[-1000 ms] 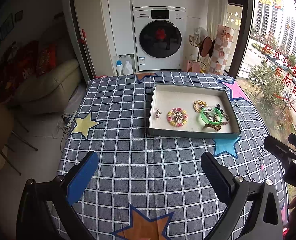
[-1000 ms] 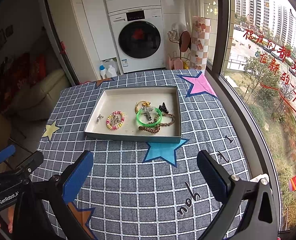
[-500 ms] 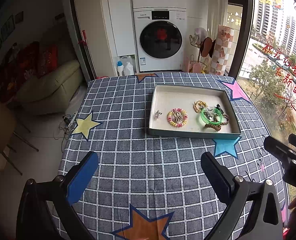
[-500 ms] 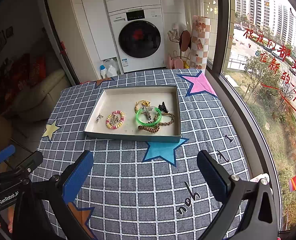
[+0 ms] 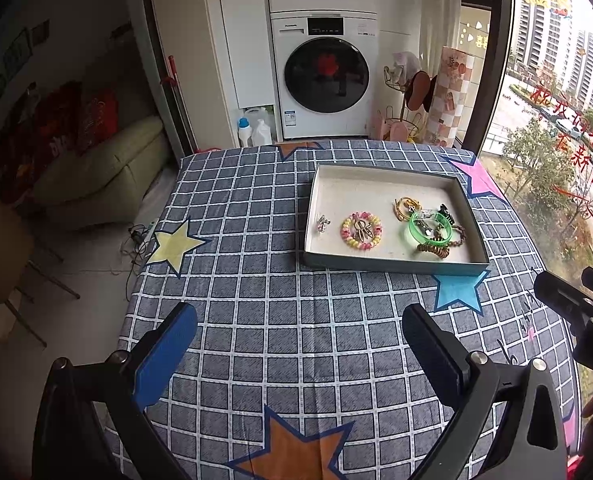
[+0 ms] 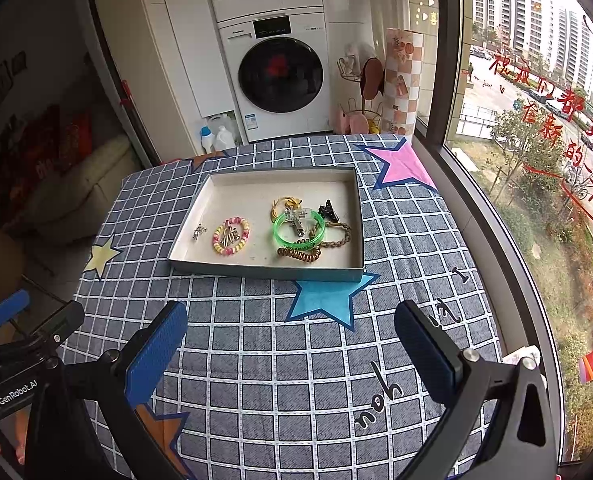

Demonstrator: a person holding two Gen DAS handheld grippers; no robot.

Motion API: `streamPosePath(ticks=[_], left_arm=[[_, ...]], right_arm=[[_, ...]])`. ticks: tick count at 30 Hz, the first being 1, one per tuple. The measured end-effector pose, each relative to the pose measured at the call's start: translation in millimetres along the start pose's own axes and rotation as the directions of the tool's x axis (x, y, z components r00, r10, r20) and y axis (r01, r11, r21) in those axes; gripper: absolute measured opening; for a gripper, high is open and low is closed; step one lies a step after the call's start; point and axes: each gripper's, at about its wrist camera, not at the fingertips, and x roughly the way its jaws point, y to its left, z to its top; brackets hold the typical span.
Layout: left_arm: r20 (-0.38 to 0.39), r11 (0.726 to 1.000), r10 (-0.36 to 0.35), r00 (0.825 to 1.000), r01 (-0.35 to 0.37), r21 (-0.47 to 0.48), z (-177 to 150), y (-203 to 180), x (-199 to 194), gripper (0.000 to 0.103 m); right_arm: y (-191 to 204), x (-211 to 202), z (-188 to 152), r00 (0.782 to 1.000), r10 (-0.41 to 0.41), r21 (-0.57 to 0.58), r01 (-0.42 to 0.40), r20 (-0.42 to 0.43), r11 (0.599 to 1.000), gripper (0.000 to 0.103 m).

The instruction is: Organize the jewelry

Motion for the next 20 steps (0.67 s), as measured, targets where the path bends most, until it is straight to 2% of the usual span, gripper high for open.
streamPosePath(ticks=[20], left_arm=[[0.000,1.000,-0.007,1.000,0.007,-0.012,-3.2,2.2,1.8,0.103]], right_arm=[[1.8,2.5,-2.4,1.000,0.005,-0.003,-0.005,-0.015,1.000,0.103]])
